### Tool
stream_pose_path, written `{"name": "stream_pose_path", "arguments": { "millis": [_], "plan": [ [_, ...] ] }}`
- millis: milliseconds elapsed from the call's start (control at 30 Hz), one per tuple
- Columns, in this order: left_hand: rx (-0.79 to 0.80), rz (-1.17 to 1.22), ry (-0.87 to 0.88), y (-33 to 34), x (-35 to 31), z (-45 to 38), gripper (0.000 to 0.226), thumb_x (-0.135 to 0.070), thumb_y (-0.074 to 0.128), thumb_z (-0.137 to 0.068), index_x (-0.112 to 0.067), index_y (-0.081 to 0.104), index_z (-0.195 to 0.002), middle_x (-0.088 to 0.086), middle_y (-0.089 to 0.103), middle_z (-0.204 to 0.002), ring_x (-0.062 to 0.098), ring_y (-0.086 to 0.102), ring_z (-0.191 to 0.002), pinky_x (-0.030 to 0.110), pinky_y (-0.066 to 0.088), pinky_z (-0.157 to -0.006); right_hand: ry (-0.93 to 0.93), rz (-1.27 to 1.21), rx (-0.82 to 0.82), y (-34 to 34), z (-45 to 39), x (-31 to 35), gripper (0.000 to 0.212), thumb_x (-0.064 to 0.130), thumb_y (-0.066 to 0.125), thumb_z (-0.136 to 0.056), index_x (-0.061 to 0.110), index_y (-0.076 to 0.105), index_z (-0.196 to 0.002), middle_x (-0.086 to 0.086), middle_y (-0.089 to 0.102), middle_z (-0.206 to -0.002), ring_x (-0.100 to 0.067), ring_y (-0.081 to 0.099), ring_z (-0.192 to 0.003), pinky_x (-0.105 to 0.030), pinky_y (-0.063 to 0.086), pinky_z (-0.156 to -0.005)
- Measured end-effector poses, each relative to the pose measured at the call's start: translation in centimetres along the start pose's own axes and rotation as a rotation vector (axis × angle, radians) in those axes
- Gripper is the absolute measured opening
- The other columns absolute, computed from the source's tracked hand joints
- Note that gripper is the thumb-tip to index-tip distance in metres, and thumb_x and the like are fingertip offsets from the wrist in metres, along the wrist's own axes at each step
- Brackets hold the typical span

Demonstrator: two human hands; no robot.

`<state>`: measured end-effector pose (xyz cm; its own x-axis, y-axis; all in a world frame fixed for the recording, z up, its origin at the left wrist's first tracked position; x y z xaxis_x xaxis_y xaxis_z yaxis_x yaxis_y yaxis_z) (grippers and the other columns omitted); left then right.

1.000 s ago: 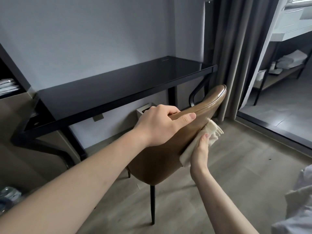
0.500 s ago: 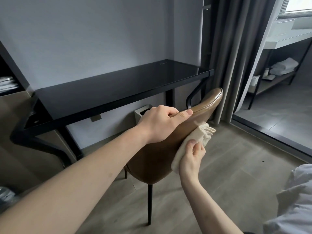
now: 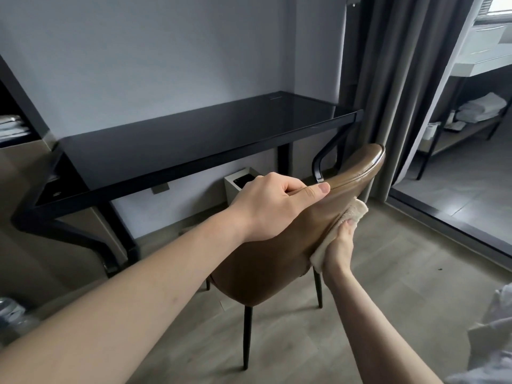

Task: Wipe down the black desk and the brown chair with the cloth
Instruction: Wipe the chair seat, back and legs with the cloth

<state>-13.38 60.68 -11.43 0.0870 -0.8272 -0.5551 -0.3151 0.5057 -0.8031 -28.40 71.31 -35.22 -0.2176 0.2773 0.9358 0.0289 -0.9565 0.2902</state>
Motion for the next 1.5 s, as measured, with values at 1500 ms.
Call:
{"name": "stream_pose_path", "arguments": {
  "millis": [1500],
  "plan": [
    [-0.044,0.019,-0.045,-0.4,-0.1,0.8,0.075,-0.077,0.049,-0.096,-0.015,0.041,-0.055,-0.008,0.035,-0.044,0.011,0.041,-0.048,0.036,0.042,-0.063,0.539,-0.129,0.082,4.7,17.4,-5.5,0.068,0.064,0.04,-0.106,0.031,0.026,-0.165,-0.007,0.036,-0.166,-0.033,0.039,-0.149,-0.05,0.033,-0.121]
  ]
}}
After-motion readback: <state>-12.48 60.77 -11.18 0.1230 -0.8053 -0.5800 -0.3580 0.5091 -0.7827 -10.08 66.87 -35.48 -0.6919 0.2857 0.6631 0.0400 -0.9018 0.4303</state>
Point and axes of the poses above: each hand's wrist, its own z-axis away from the middle knuckle, its own y-axis out of the palm, x = y × z, the point moved 9 cm from there along -z, towards the middle knuckle
